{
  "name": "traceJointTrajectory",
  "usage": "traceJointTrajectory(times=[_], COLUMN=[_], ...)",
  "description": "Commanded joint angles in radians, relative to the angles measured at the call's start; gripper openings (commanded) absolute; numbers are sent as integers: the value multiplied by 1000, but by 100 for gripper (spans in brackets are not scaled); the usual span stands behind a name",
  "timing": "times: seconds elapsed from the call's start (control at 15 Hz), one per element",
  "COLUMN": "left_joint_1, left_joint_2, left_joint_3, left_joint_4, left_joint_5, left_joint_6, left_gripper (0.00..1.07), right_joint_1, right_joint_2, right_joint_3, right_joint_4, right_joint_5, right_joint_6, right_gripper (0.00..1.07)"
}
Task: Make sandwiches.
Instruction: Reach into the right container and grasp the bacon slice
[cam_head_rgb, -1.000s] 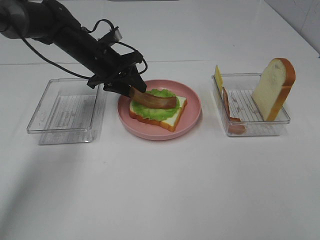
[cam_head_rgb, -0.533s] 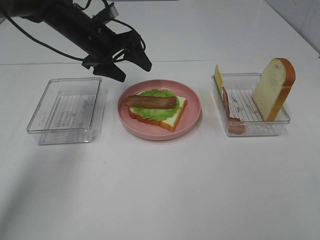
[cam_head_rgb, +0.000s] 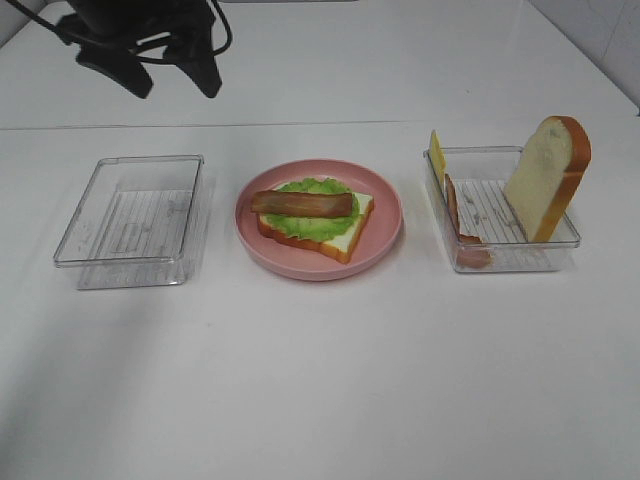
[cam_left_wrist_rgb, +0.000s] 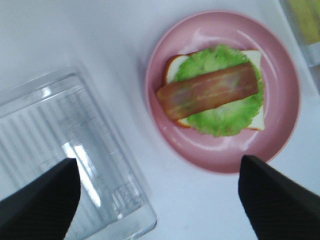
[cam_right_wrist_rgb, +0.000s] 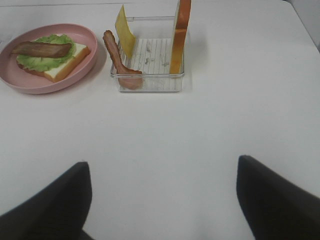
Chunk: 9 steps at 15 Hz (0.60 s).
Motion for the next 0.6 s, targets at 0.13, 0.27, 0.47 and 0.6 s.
traceJointTrajectory(times=[0.13,0.27,0.47,0.6], left_joint_1=[6,6,6,6], left_joint_2=[-114,-206,-351,-431], left_joint_3=[0,45,157,238], left_joint_4=[170,209,212,213], left_joint_5=[163,163,163,163], left_joint_6=[-64,-67,-74,-74], left_gripper=[82,82,82,82], right_joint_1=[-5,-5,-5,-5], right_joint_2=[-14,-14,-14,-14], right_joint_3=[3,3,3,3], right_joint_4=[-3,-3,-3,-3], right_joint_5=[-10,-10,-10,-10], right_joint_6=[1,1,1,1], right_gripper=[77,77,77,77])
